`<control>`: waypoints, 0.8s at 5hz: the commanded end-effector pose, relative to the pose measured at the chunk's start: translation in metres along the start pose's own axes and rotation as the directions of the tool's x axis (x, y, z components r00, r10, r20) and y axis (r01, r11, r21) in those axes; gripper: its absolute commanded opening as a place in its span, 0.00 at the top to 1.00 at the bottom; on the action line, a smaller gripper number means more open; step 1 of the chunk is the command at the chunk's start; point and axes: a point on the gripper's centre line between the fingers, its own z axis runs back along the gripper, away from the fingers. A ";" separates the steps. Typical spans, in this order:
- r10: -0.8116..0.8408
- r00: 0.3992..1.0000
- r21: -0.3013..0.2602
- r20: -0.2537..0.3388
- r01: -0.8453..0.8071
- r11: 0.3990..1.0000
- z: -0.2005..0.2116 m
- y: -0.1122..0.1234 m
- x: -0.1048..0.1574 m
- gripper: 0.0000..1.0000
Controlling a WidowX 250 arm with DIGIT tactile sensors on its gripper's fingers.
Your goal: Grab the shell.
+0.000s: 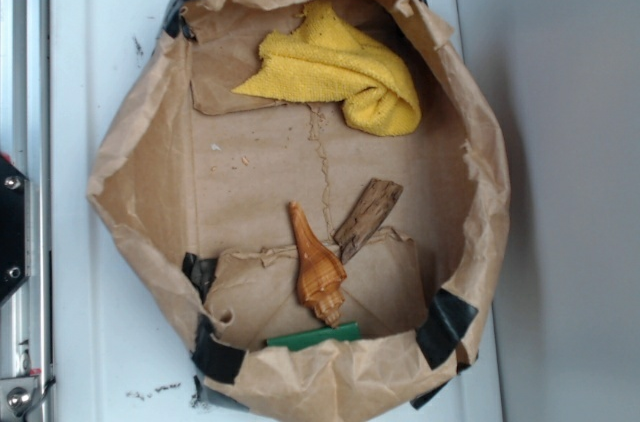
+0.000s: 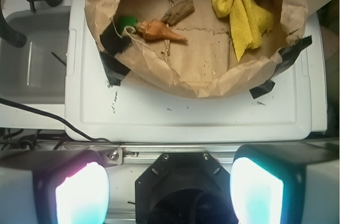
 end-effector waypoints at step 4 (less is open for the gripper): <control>-0.521 0.852 -0.005 0.047 0.521 0.853 -0.051 -0.008 0.116 0.00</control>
